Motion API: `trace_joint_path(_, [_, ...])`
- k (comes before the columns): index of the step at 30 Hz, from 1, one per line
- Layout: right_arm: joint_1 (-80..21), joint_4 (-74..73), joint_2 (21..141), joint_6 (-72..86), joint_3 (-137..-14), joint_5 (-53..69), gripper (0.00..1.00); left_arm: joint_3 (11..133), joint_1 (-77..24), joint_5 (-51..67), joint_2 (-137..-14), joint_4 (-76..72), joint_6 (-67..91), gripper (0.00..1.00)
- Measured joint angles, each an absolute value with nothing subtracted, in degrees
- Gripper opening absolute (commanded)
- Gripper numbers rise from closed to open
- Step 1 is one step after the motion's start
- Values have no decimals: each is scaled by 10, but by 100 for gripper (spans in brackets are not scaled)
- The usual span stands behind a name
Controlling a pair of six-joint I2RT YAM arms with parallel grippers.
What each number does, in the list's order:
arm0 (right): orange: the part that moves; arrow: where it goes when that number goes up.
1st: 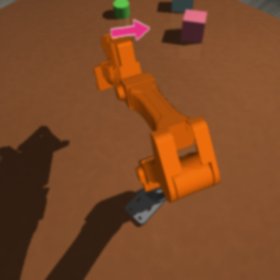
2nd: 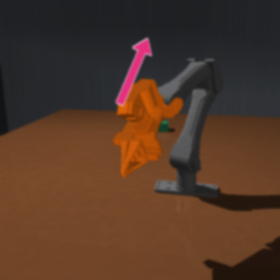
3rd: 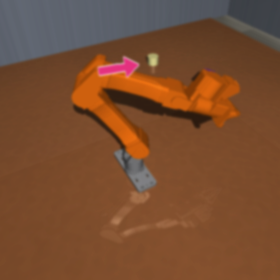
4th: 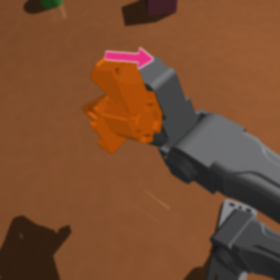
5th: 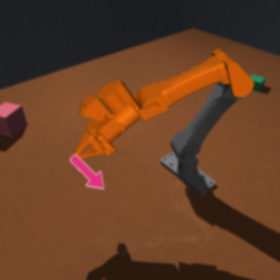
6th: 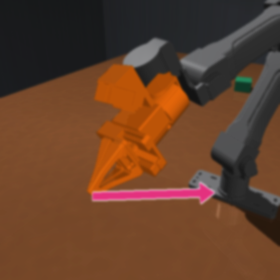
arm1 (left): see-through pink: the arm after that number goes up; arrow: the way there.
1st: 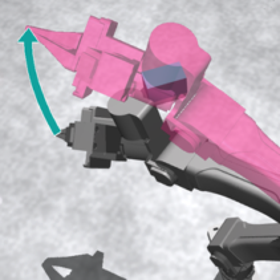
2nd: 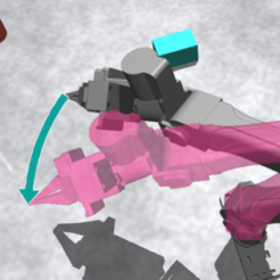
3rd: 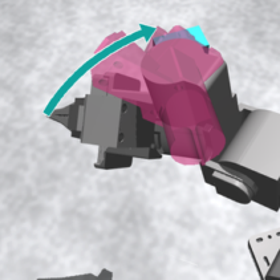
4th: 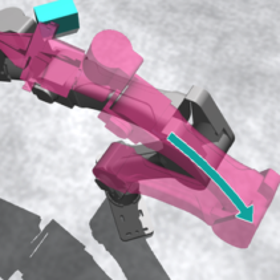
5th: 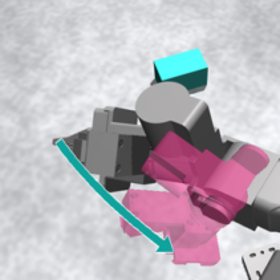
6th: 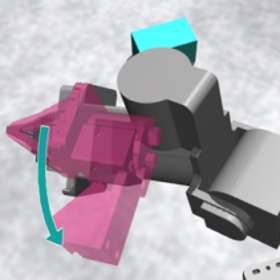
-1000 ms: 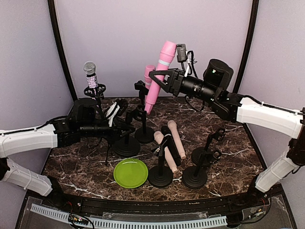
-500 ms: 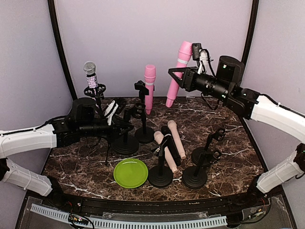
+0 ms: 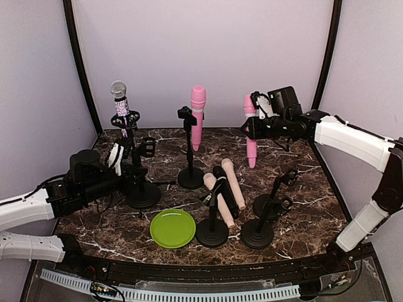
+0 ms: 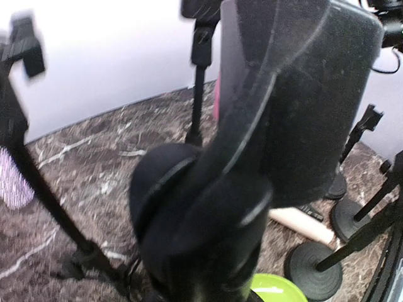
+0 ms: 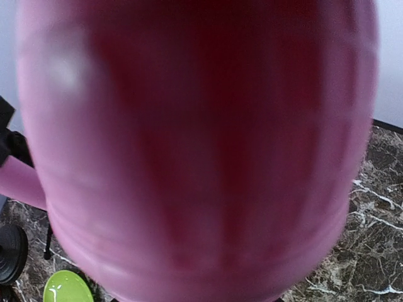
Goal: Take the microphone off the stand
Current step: Place the microphone stand at the center of the board.
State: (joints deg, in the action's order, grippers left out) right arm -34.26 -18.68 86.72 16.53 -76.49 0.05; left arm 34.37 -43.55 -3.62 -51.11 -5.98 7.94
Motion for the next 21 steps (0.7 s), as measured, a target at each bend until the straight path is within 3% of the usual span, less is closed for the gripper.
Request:
trace_joint_path(8, [-338, -247, 962, 146, -830, -6, 8, 210, -435, -153, -403, 19, 179, 0])
trace_joint_path(21, [-331, -302, 1085, 125, -894, -4, 11, 159, -435, -195, -335, 76, 247, 0])
